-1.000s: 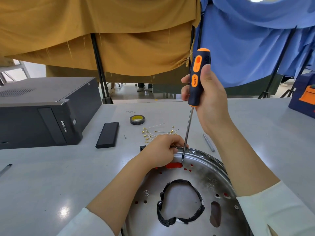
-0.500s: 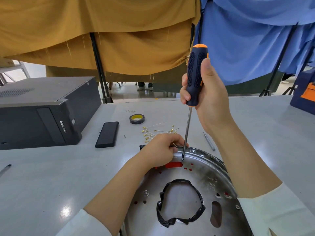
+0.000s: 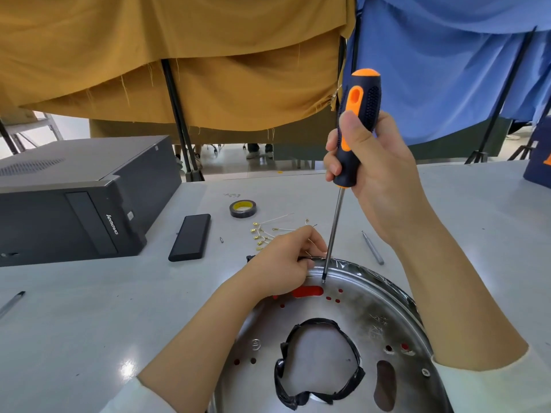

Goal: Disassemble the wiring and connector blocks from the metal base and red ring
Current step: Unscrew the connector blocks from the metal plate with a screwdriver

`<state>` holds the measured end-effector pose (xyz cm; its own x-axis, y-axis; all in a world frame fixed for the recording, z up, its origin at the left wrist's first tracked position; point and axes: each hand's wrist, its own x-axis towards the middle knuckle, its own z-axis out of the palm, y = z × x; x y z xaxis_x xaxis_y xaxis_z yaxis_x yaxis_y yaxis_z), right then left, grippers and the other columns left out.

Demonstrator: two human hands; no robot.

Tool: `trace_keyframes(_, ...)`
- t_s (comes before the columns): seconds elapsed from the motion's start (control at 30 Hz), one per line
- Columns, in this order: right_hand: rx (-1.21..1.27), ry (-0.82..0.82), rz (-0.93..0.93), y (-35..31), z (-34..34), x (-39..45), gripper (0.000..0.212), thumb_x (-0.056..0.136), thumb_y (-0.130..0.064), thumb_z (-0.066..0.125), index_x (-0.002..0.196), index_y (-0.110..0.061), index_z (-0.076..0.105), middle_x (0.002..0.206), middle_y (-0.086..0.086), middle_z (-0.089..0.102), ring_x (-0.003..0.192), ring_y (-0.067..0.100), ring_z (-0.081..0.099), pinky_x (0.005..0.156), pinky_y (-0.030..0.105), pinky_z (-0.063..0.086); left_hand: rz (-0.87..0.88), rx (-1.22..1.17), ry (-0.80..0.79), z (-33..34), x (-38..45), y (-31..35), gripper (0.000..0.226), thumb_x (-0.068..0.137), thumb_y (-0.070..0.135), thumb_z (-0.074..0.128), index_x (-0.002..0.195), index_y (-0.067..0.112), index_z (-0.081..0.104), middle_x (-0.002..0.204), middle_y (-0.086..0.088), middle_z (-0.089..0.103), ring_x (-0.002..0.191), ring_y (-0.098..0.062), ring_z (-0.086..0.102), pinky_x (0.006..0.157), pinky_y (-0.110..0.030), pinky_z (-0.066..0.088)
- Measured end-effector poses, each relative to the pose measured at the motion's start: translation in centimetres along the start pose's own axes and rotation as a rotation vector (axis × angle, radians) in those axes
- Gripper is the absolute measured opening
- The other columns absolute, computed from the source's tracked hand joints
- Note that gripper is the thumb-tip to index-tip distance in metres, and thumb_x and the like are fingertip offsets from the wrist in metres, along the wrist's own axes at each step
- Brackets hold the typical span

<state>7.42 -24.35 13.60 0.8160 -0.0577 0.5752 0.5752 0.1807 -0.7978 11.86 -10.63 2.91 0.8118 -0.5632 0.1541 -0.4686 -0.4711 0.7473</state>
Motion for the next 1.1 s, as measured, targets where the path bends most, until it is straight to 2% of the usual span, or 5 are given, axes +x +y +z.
trace_keyframes(0.23,-0.035,0.005,-0.049,0.3,-0.5,0.0,0.017,0.094,-0.033,0.046,0.103,-0.019,0.050,0.079,-0.005,0.059,0.063,0.015,0.053,0.066,0.032,0.048,0.029,0.003,-0.073,-0.6,-0.6,1.0,0.026,0.070,0.006,0.059,0.085,0.027,0.064,0.088,0.006,0.070,0.084,-0.014,0.066,0.078,-0.037,0.055)
trace_keyframes(0.33,0.014,0.026,-0.049,0.3,-0.4,0.1,0.023,0.093,-0.035,0.041,0.103,-0.017,0.052,0.077,-0.005,0.057,0.063,0.016,0.047,0.067,0.034,0.044,0.029,0.112,-0.106,-0.8,-0.9,1.3,0.027,0.068,0.012,0.066,0.087,0.031,0.067,0.085,0.009,0.068,0.073,-0.010,0.064,0.067,-0.033,0.056)
trace_keyframes(0.5,0.119,0.075,-0.067,-0.2,-0.5,0.2,0.024,0.093,-0.033,0.039,0.099,-0.011,0.048,0.082,0.003,0.051,0.062,0.016,0.045,0.061,0.030,0.044,0.047,0.210,-0.084,-0.7,-0.9,1.4,0.019,0.072,0.021,0.070,0.089,0.029,0.071,0.091,0.014,0.067,0.086,-0.002,0.060,0.080,-0.024,0.049)
trace_keyframes(0.77,0.102,0.086,-0.084,-0.5,-1.0,0.1,0.022,0.098,-0.030,0.036,0.097,-0.013,0.048,0.083,0.003,0.050,0.064,0.016,0.045,0.063,0.031,0.043,0.018,0.220,-0.062,-0.7,-0.7,1.1,0.008,0.074,0.024,0.074,0.075,0.027,0.067,0.086,0.011,0.067,0.076,-0.002,0.060,0.073,-0.022,0.051)
trace_keyframes(1.1,0.180,0.108,-0.078,-0.4,-1.9,0.5,0.023,0.095,-0.033,0.040,0.098,-0.012,0.049,0.081,0.002,0.050,0.062,0.016,0.045,0.063,0.032,0.042,0.032,0.230,-0.057,-0.5,-0.6,1.1,0.010,0.078,0.038,0.073,0.074,0.032,0.066,0.085,0.013,0.064,0.083,-0.001,0.057,0.080,-0.024,0.047)
